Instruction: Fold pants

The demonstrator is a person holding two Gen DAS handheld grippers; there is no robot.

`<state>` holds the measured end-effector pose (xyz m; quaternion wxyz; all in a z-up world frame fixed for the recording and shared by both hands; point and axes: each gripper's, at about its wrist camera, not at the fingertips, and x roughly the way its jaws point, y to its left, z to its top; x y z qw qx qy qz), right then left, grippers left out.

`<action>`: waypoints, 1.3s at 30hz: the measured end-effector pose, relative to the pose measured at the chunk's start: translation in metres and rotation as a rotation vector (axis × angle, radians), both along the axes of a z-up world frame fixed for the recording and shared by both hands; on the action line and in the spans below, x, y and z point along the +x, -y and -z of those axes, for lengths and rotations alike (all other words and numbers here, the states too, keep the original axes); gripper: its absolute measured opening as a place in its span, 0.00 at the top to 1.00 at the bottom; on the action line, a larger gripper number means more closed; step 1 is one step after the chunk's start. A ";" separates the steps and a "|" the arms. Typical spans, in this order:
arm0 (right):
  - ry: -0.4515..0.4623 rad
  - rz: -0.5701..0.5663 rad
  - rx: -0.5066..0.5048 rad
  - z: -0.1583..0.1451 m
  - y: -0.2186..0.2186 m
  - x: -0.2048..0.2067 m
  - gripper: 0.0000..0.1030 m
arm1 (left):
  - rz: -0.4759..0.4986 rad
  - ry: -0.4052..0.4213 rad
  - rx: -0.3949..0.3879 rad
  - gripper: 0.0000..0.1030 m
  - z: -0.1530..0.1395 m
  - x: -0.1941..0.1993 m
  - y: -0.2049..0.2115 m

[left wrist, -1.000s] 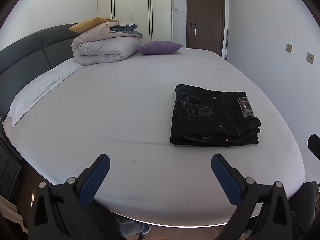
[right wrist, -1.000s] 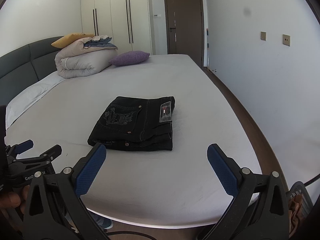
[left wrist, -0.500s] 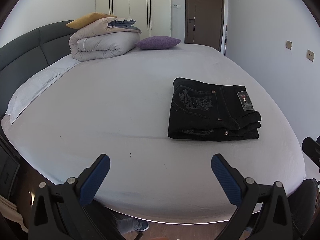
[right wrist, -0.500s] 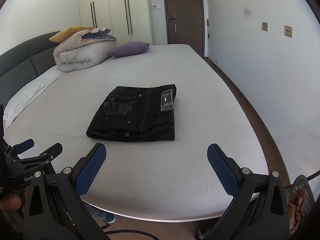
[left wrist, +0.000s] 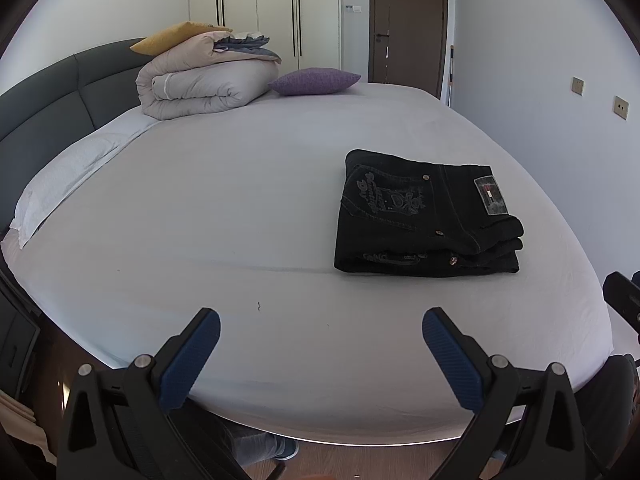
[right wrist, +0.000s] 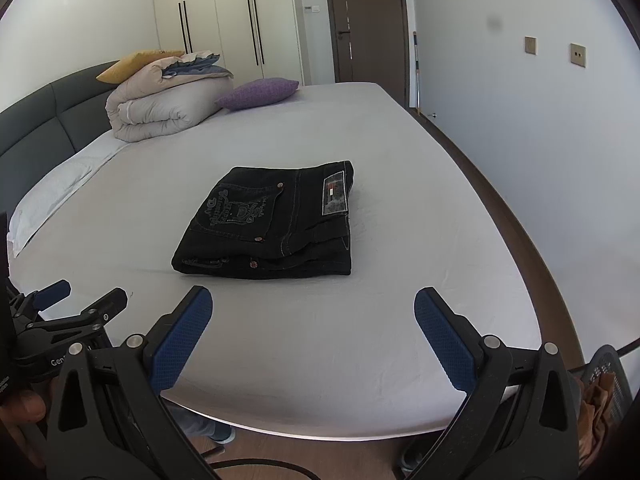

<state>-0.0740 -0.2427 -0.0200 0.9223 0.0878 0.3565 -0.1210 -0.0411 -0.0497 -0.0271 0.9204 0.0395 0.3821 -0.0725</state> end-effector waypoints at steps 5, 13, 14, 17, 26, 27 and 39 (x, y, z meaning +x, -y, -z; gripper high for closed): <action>-0.001 0.001 0.001 0.002 -0.001 0.002 0.00 | -0.001 -0.001 -0.001 0.00 0.000 0.000 0.000; -0.004 0.001 0.004 0.004 -0.002 0.002 0.00 | 0.000 -0.003 -0.001 0.00 -0.001 0.000 0.000; -0.004 0.001 0.004 0.004 -0.002 0.002 0.00 | 0.001 -0.004 -0.001 0.00 0.000 0.000 0.000; -0.005 0.000 0.004 0.005 -0.003 0.002 0.00 | -0.001 -0.003 -0.001 0.00 -0.001 0.000 0.000; -0.008 0.000 0.004 0.008 -0.004 0.002 0.00 | 0.006 -0.011 0.002 0.00 0.003 -0.002 0.002; -0.008 -0.001 0.004 0.008 -0.004 0.002 0.00 | 0.005 -0.012 0.001 0.00 0.003 -0.001 0.001; -0.009 -0.003 0.004 0.010 -0.005 0.002 0.00 | 0.004 -0.013 0.000 0.00 0.002 -0.001 0.001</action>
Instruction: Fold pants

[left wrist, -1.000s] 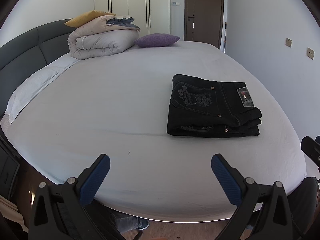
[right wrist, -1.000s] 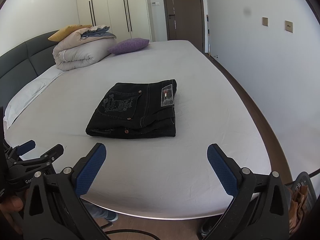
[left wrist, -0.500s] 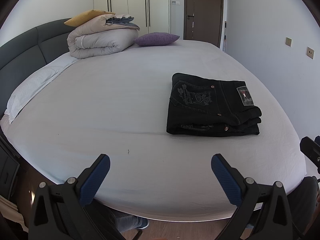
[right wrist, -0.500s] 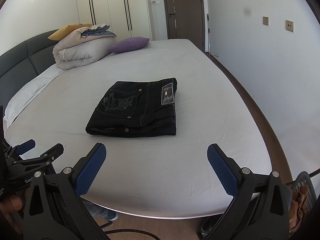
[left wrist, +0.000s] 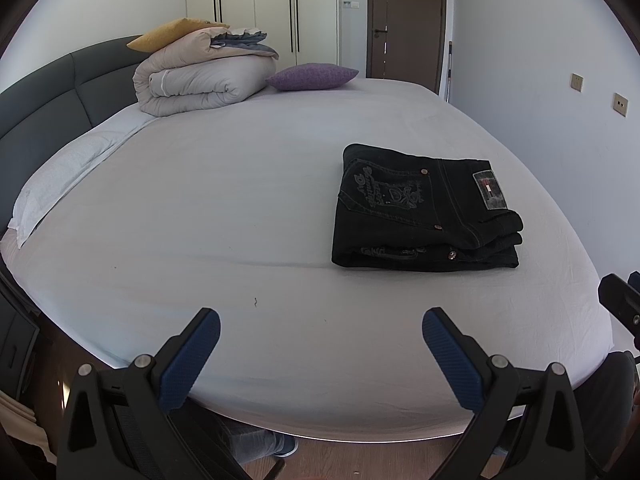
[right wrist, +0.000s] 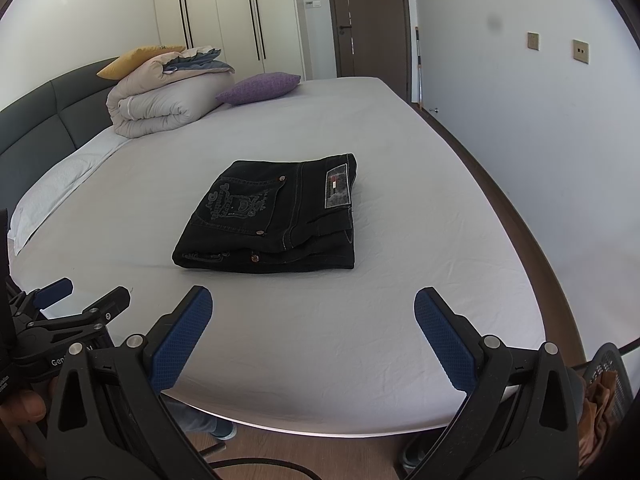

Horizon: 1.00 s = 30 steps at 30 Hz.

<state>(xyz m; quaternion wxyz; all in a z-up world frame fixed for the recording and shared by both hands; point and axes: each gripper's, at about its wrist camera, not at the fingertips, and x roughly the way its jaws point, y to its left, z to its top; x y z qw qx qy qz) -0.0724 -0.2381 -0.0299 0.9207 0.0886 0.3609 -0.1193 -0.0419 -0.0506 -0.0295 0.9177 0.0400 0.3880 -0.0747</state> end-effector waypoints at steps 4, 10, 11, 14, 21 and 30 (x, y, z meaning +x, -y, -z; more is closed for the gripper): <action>0.000 0.001 0.000 0.000 0.000 0.000 0.00 | 0.002 -0.002 0.001 0.00 0.000 0.000 0.000; -0.001 -0.001 0.001 0.001 0.000 0.000 0.00 | 0.002 -0.003 0.002 0.00 0.000 0.000 -0.001; -0.002 -0.003 0.000 0.002 0.000 0.000 0.00 | 0.001 -0.003 0.003 0.00 0.000 -0.001 0.000; -0.001 -0.002 0.002 0.002 0.000 0.000 0.00 | 0.002 -0.004 0.002 0.00 0.000 -0.001 0.000; -0.002 -0.005 0.002 0.004 0.000 0.000 0.00 | 0.004 -0.006 0.003 0.00 0.001 -0.001 -0.001; -0.002 -0.006 0.003 0.004 0.000 0.000 0.00 | 0.005 -0.009 0.004 0.00 0.004 -0.003 -0.001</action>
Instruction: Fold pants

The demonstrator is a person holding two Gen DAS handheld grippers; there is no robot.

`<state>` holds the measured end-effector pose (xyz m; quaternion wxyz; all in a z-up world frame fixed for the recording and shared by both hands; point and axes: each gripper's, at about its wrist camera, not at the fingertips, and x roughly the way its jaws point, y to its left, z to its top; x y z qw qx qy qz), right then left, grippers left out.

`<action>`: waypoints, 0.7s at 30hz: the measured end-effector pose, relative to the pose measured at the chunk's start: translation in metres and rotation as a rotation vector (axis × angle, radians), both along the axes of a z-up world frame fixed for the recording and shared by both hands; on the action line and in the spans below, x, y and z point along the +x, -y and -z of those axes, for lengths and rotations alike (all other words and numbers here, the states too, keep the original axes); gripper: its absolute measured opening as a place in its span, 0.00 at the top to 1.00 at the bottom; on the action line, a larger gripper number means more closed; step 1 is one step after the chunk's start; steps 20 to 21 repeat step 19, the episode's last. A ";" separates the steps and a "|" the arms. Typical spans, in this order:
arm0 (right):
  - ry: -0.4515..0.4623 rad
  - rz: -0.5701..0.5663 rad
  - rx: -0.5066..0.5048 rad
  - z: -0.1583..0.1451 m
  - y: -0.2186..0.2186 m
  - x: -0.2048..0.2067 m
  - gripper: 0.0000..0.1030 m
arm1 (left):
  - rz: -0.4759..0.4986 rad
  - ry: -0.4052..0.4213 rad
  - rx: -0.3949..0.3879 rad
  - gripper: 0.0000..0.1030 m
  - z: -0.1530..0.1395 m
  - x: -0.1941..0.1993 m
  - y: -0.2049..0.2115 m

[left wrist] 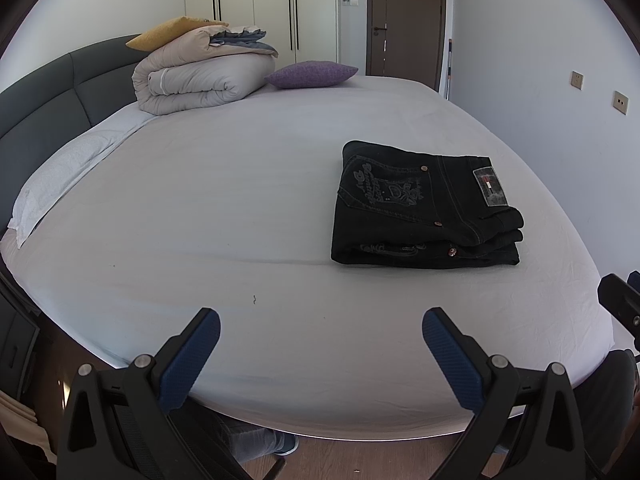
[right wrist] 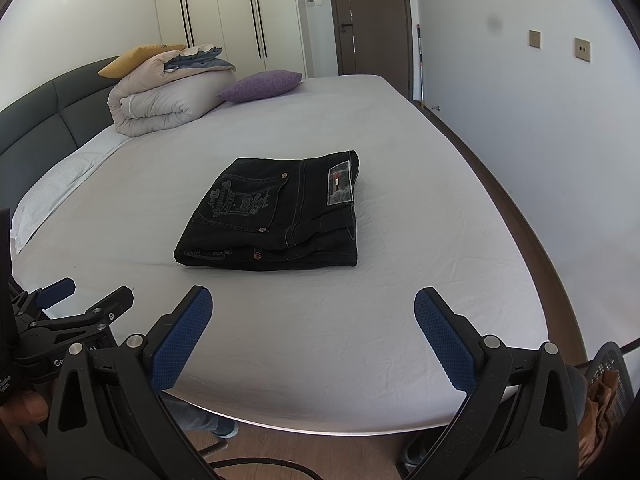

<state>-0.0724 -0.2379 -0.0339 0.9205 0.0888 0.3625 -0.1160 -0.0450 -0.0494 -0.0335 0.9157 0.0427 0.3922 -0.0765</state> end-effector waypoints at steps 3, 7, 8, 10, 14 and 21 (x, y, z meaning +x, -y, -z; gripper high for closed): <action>-0.001 0.000 0.000 0.001 -0.001 0.000 0.00 | 0.000 -0.001 -0.001 0.00 -0.001 0.001 0.000; -0.001 -0.001 0.000 0.001 -0.001 0.000 0.00 | 0.000 -0.002 0.000 0.00 -0.001 0.001 0.000; 0.000 0.000 0.001 0.000 0.001 0.000 0.00 | 0.001 -0.002 0.000 0.00 -0.001 0.001 0.000; -0.001 -0.001 0.000 0.001 0.000 0.000 0.00 | 0.000 -0.003 0.000 0.00 -0.001 0.002 0.000; -0.003 -0.005 0.003 0.002 0.000 0.000 0.00 | 0.003 -0.007 -0.004 0.00 0.000 0.001 0.000; -0.007 -0.009 0.009 0.006 -0.003 -0.001 0.00 | 0.006 -0.012 -0.010 0.00 0.003 -0.001 -0.002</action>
